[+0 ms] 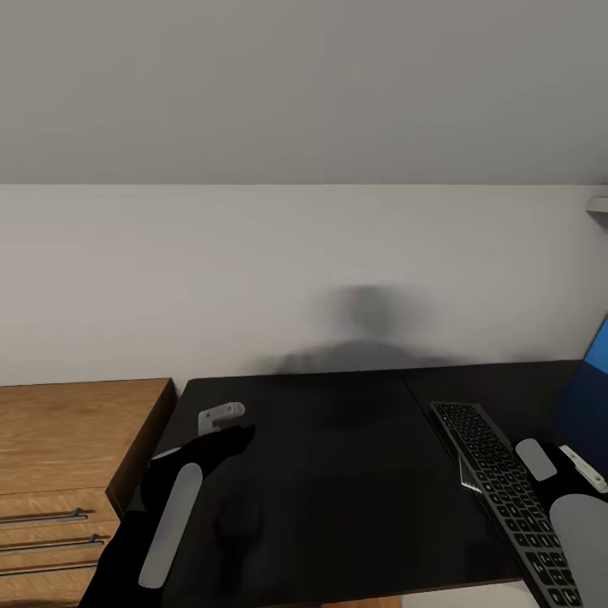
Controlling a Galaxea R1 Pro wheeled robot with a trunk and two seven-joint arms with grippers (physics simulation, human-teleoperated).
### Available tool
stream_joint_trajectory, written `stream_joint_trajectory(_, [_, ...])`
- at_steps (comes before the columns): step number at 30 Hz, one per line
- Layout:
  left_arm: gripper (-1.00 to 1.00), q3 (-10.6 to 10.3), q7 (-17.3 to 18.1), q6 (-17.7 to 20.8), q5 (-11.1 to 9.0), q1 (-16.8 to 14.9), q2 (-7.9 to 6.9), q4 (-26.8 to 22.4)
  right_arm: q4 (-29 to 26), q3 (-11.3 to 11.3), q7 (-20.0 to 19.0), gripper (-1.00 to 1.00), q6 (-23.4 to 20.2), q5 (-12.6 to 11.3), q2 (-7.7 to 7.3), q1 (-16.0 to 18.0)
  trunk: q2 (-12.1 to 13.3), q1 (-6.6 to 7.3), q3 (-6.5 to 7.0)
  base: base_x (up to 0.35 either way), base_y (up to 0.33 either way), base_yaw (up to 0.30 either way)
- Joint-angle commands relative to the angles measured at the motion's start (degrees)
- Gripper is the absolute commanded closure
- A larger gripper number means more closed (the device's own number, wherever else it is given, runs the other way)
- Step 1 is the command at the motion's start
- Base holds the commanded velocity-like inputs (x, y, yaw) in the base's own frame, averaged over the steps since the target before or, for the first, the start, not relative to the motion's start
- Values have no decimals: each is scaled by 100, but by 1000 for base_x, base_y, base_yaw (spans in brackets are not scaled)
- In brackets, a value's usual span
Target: In the bedroom, organize the workspace by keeping the computer under the desk, ensuring the monitor is on the desk, placing the keyboard on the desk next to the monitor, placing the mouse on the desk next to the keyboard, moving the folder from the swivel chair onto the desk next to the mouse, stacking the notebook on top of the folder with the pen on top of the notebook, and positioning the swivel chair next to the desk.
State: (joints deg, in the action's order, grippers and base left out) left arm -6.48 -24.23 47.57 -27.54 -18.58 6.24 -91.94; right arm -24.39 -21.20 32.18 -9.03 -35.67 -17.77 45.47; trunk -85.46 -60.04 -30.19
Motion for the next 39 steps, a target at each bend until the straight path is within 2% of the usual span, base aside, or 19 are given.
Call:
stream_joint_trajectory(1, [-100,-3,-57,14,-60,-5,0,-4,4,-16,34,-100,-37,-98,1,-3,-3,0,-8,0,0,0])
stream_joint_trajectory(8, [-100,2,-49,3,-59,-5,0,4,4,-9,34,-100,-30,-91,14,-3,-3,0,-8,-9,7,0])
stream_joint_trajectory(39, [-100,-9,-47,6,-59,-5,0,8,-18,-8,16,-100,-19,-81,27,-3,37,22,10,-104,87,0])
